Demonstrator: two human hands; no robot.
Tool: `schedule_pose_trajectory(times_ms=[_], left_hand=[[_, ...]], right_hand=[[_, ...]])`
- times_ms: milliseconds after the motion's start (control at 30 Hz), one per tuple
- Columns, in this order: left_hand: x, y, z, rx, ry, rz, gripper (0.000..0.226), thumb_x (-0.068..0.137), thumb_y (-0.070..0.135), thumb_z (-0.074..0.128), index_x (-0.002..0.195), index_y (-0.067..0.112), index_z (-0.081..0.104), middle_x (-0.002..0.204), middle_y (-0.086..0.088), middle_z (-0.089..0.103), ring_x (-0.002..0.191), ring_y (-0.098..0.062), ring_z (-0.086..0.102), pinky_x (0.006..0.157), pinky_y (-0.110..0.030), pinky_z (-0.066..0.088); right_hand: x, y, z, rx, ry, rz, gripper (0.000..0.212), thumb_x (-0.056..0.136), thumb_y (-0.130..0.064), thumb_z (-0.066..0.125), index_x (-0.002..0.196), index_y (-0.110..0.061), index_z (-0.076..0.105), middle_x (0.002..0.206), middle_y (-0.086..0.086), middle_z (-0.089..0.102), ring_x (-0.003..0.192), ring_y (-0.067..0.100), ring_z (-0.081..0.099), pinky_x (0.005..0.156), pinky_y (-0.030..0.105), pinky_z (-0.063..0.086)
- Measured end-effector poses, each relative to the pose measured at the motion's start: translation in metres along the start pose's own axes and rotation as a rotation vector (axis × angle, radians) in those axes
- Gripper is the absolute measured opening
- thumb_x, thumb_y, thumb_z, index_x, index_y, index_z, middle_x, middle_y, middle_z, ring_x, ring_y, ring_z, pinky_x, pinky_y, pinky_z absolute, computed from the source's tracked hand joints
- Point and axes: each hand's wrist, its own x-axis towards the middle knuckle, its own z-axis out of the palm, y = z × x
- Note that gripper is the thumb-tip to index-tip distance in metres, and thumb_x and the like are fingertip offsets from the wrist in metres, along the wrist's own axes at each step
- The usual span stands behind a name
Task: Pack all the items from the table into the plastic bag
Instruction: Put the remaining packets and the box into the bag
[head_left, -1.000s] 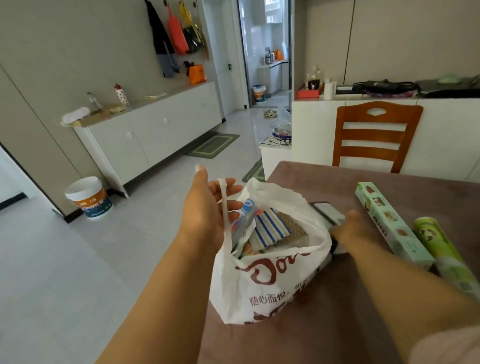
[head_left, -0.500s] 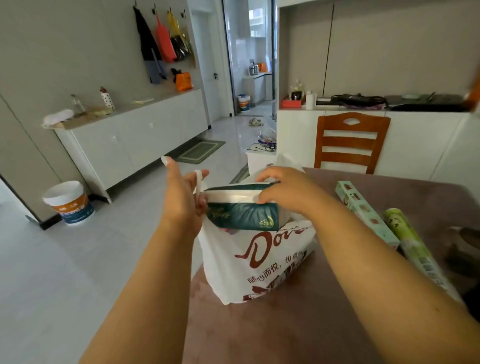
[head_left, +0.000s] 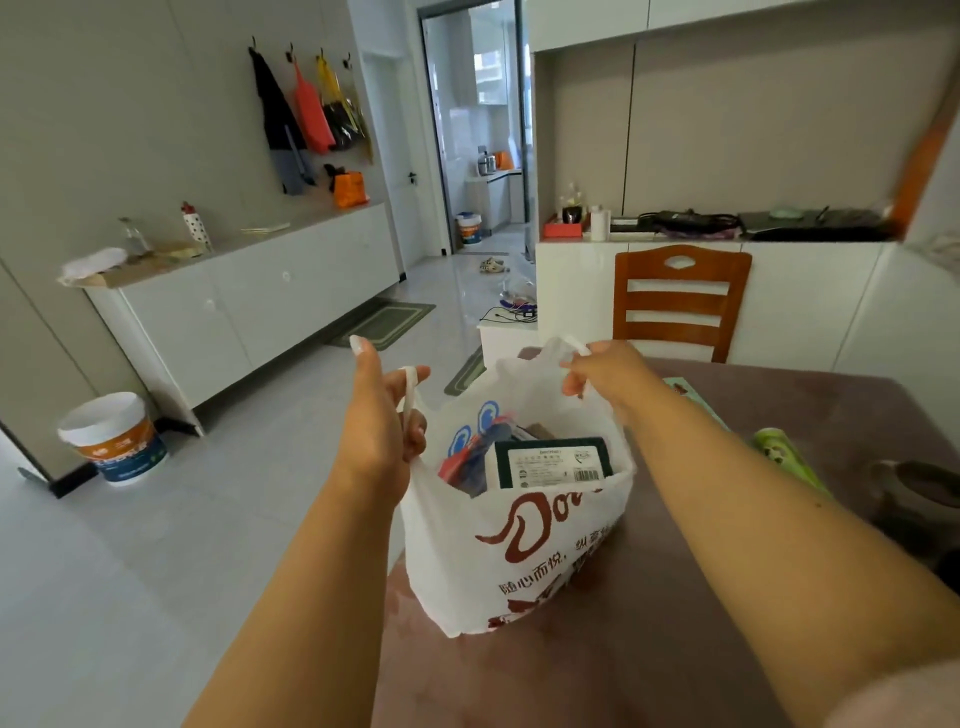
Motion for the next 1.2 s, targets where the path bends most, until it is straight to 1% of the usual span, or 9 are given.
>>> schedule_pose_trajectory(times_ms=[133, 300, 467, 567, 667, 833, 933, 1067, 1200], left_hand=[[0.002, 0.011, 0.001, -0.133, 0.033, 0.086, 0.079, 0.089, 0.072, 0.022, 0.115, 0.01, 0.065, 0.076, 0.002, 0.057, 0.05, -0.009, 0.032, 0.042, -0.018, 0.031], [0.002, 0.005, -0.001, -0.02, 0.045, 0.078, 0.074, 0.093, 0.066, 0.022, 0.113, 0.009, 0.064, 0.093, -0.004, 0.065, 0.05, -0.012, 0.042, 0.047, -0.024, 0.039], [-0.001, 0.0, 0.006, 0.019, 0.045, 0.022, 0.071, 0.096, 0.06, 0.022, 0.129, 0.006, 0.054, 0.12, -0.013, 0.064, 0.052, -0.014, 0.054, 0.055, -0.032, 0.059], [0.0, 0.004, 0.007, 0.097, 0.082, -0.014, 0.072, 0.095, 0.061, 0.022, 0.128, 0.007, 0.055, 0.114, -0.014, 0.066, 0.079, -0.026, 0.065, 0.081, -0.042, 0.058], [-0.005, 0.003, 0.006, 0.23, 0.202, 0.034, 0.071, 0.092, 0.066, 0.023, 0.121, 0.011, 0.056, 0.113, -0.012, 0.063, 0.101, -0.03, 0.062, 0.098, -0.047, 0.048], [-0.034, 0.011, 0.021, 0.419, 0.363, 0.559, 0.04, 0.099, 0.041, 0.031, 0.068, 0.017, 0.037, 0.071, -0.004, 0.04, 0.066, -0.017, 0.036, 0.065, -0.033, 0.034], [-0.058, 0.011, 0.057, 0.309, 0.168, 0.546, 0.028, 0.1, 0.043, 0.033, 0.08, 0.033, 0.05, 0.083, 0.011, 0.055, 0.08, -0.007, 0.053, 0.071, -0.024, 0.043], [-0.08, -0.012, 0.111, 0.26, -0.17, 0.346, 0.034, 0.1, 0.043, 0.034, 0.111, 0.024, 0.06, 0.108, 0.007, 0.065, 0.102, -0.012, 0.061, 0.094, -0.034, 0.047], [-0.07, -0.05, 0.167, 0.302, -0.358, 0.127, 0.028, 0.099, 0.041, 0.038, 0.095, 0.024, 0.061, 0.099, 0.001, 0.065, 0.102, -0.02, 0.062, 0.097, -0.039, 0.049]], right_hand=[[0.011, -0.035, -0.031, 0.417, 0.116, -0.069, 0.041, 0.09, -0.009, 0.058, 0.13, -0.004, 0.055, 0.103, 0.01, 0.065, 0.077, 0.017, 0.057, 0.082, 0.029, 0.051], [0.018, -0.026, -0.035, 0.234, 0.101, -0.053, 0.03, 0.092, -0.023, 0.058, 0.119, -0.009, 0.058, 0.073, 0.002, 0.052, 0.061, 0.012, 0.047, 0.059, 0.023, 0.046], [0.016, -0.009, -0.021, 0.079, 0.087, -0.155, 0.031, 0.094, -0.017, 0.056, 0.121, -0.004, 0.061, 0.073, 0.004, 0.056, 0.065, 0.012, 0.051, 0.074, 0.027, 0.052], [0.012, -0.015, -0.02, 0.012, 0.07, -0.215, 0.038, 0.092, -0.015, 0.059, 0.128, -0.004, 0.056, 0.085, 0.009, 0.065, 0.067, 0.013, 0.06, 0.072, 0.023, 0.052], [0.01, -0.015, -0.021, -0.14, 0.102, -0.23, 0.051, 0.085, -0.03, 0.066, 0.13, -0.011, 0.054, 0.117, 0.008, 0.065, 0.102, 0.024, 0.064, 0.094, 0.04, 0.052], [0.003, -0.009, -0.032, -0.202, 0.179, -0.239, 0.061, 0.081, -0.043, 0.067, 0.133, -0.019, 0.045, 0.128, 0.003, 0.058, 0.113, 0.026, 0.057, 0.09, 0.035, 0.047], [0.003, 0.004, -0.047, -0.149, 0.311, -0.251, 0.051, 0.084, -0.048, 0.059, 0.124, -0.016, 0.055, 0.124, 0.003, 0.062, 0.109, 0.026, 0.058, 0.078, 0.029, 0.04], [-0.001, 0.039, -0.08, -0.101, 0.41, -0.188, 0.045, 0.089, -0.051, 0.047, 0.112, -0.016, 0.063, 0.109, 0.003, 0.068, 0.101, 0.026, 0.062, 0.077, 0.031, 0.043], [0.001, 0.095, -0.123, -0.135, 0.439, -0.044, 0.029, 0.086, -0.045, 0.047, 0.077, -0.02, 0.057, 0.083, 0.008, 0.065, 0.08, 0.029, 0.063, 0.077, 0.039, 0.051]])
